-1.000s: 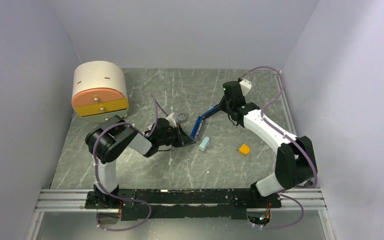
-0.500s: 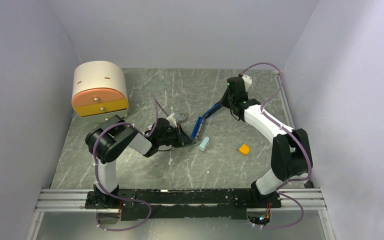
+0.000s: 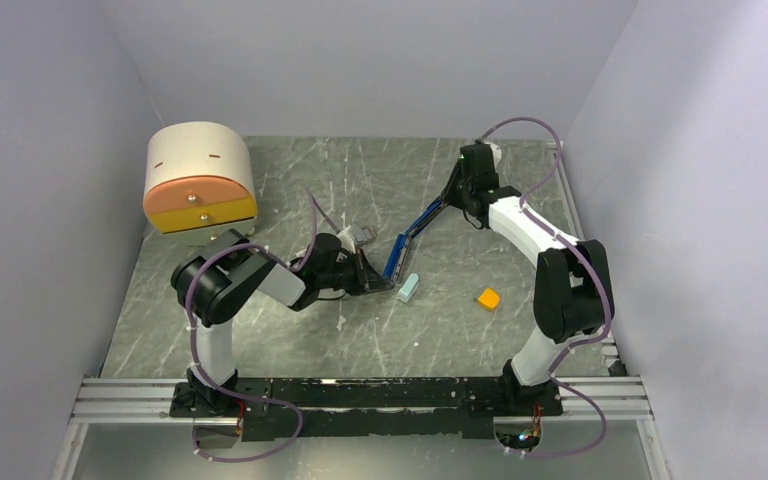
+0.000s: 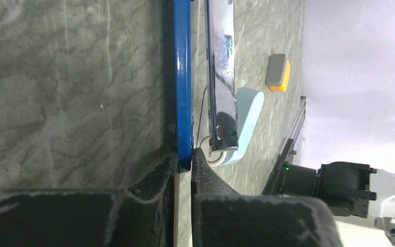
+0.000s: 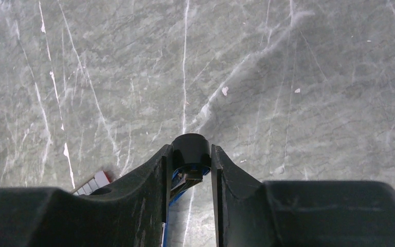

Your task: Load the staples into the stapler

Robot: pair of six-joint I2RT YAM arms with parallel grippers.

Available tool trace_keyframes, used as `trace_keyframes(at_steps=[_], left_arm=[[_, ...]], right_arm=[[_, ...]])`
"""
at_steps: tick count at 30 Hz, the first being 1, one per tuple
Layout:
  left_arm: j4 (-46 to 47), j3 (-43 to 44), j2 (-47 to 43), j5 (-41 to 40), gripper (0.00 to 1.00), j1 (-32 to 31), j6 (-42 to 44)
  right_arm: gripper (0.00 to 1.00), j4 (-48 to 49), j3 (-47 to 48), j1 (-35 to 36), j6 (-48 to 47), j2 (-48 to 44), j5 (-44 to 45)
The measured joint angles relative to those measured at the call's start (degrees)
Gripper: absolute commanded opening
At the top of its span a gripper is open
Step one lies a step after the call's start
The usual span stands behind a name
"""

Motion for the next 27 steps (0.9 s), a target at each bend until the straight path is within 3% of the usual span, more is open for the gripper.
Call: trace_keyframes(at_steps=[11, 14, 17, 27], left_arm=[[-5.0, 1.8, -0.1, 2.6, 0.05, 1.0, -4.0], [-5.9, 2.0, -0.1, 2.7, 0.06, 1.3, -5.2], [-6.8, 2.3, -0.1, 3.0, 0.05, 1.5, -6.2], [-8.8, 2.9, -1.0, 3.1, 0.05, 1.6, -6.6]], right_arm=[[0.55, -4.8, 1.9, -0.1, -0.8, -0.1, -2.2], [0.71, -6.3, 2.2, -0.2, -1.3, -1.0, -3.0], [0.79, -7.4, 2.1, -0.2, -1.6, -2.8, -4.4], [0.80, -4.5, -3.3, 0.6, -2.7, -8.6, -13.3]])
